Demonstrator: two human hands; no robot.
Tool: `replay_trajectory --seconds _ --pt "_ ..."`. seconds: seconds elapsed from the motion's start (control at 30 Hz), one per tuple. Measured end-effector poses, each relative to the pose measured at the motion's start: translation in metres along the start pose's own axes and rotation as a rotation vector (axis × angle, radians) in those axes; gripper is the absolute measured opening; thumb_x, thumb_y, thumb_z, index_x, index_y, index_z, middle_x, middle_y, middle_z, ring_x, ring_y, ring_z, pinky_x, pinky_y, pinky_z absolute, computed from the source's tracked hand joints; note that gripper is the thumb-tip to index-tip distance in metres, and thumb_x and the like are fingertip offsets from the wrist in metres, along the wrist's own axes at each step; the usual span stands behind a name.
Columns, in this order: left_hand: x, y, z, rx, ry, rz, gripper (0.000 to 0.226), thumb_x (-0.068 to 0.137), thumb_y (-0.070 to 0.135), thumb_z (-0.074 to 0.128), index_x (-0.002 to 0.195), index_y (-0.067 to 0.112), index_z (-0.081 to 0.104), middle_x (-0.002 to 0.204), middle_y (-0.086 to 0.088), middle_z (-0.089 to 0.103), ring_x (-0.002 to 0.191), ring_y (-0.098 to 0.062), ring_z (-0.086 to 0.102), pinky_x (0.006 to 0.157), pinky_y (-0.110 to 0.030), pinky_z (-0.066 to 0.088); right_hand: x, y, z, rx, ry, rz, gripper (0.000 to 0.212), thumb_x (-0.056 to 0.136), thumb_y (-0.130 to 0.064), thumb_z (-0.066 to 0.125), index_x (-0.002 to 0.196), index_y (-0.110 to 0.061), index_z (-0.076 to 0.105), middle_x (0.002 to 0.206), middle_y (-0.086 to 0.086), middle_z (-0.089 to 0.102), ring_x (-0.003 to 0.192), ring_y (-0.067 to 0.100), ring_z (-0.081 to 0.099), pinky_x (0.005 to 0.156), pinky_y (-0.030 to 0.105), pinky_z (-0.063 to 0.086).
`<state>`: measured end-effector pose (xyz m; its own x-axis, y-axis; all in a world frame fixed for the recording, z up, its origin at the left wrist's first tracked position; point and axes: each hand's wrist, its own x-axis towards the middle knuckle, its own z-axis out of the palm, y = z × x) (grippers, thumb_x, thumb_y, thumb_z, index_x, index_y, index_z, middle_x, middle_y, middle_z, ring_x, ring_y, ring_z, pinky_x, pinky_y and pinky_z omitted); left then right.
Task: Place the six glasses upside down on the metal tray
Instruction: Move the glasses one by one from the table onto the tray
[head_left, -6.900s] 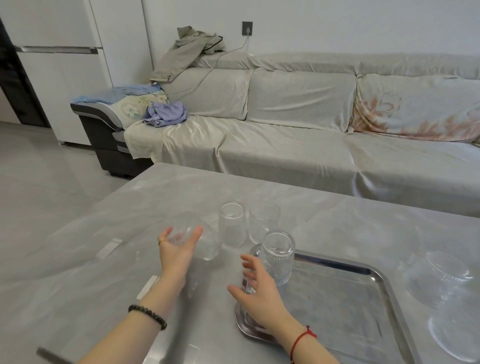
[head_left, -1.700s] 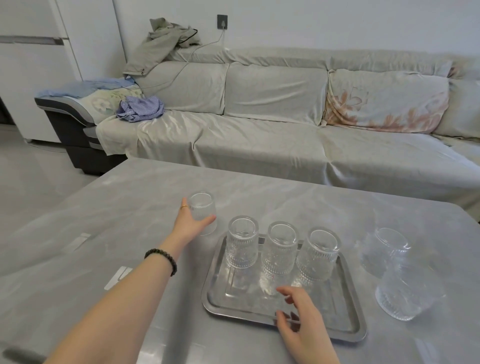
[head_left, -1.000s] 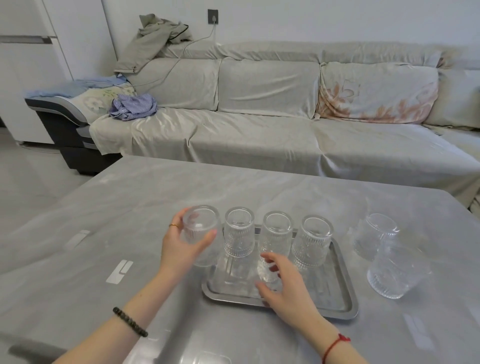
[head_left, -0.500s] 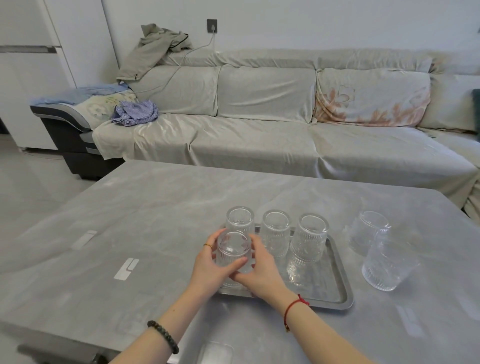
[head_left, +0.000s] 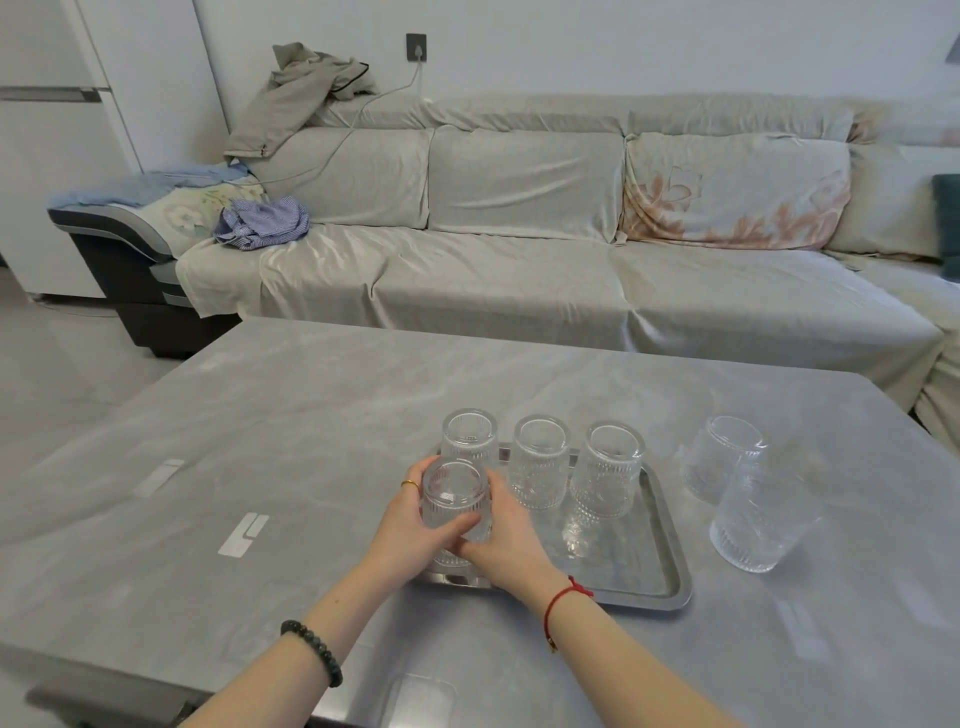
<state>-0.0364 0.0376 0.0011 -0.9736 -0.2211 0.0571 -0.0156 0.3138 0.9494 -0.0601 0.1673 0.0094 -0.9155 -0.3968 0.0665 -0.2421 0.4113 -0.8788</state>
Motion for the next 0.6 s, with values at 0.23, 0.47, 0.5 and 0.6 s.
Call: replay_trajectory --seconds 0.23,0.47,0.5,0.6 --pt "-0.010 0.020 0.005 0.263 0.135 0.213 0.083 0.069 0.022 0.076 0.137 0.019 0.028 0.134 0.011 0.036 0.123 -0.003 0.033 0.105 -0.022 0.025 -0.023 0.013 -0.035 -0.078 -0.005 0.005 0.073 0.075 -0.018 0.068 0.136 -0.018 0.028 0.139 0.004 0.042 0.125 0.017 0.040 0.106 0.031 0.035" --pt "-0.029 0.067 0.070 0.353 -0.057 0.505 0.073 0.075 0.026 0.070 0.129 0.039 0.023 0.137 0.019 0.027 0.128 0.002 0.024 0.103 -0.001 0.009 -0.052 0.033 -0.120 -0.027 0.312 -0.064 0.057 0.072 -0.013 0.073 0.121 -0.022 0.045 0.114 -0.004 0.053 0.102 0.013 0.052 0.091 0.027 0.043" --pt "-0.030 0.072 0.085 0.345 -0.101 0.508 0.073 0.075 0.026 0.069 0.127 0.041 0.021 0.137 0.019 0.027 0.128 0.003 0.023 0.102 0.002 0.007 -0.058 0.038 -0.134 -0.044 0.386 -0.080 0.054 0.072 -0.012 0.073 0.119 -0.021 0.047 0.112 -0.004 0.053 0.101 0.013 0.052 0.090 0.027 0.043" --pt "-0.034 0.080 0.127 0.312 -0.219 0.476 0.073 0.077 0.027 0.067 0.132 0.037 0.021 0.139 0.018 0.026 0.131 0.000 0.022 0.102 0.001 0.006 -0.075 0.056 -0.171 -0.171 0.676 -0.125 0.051 0.072 -0.009 0.071 0.116 -0.019 0.046 0.111 -0.006 0.048 0.106 0.013 0.048 0.092 0.021 0.035"
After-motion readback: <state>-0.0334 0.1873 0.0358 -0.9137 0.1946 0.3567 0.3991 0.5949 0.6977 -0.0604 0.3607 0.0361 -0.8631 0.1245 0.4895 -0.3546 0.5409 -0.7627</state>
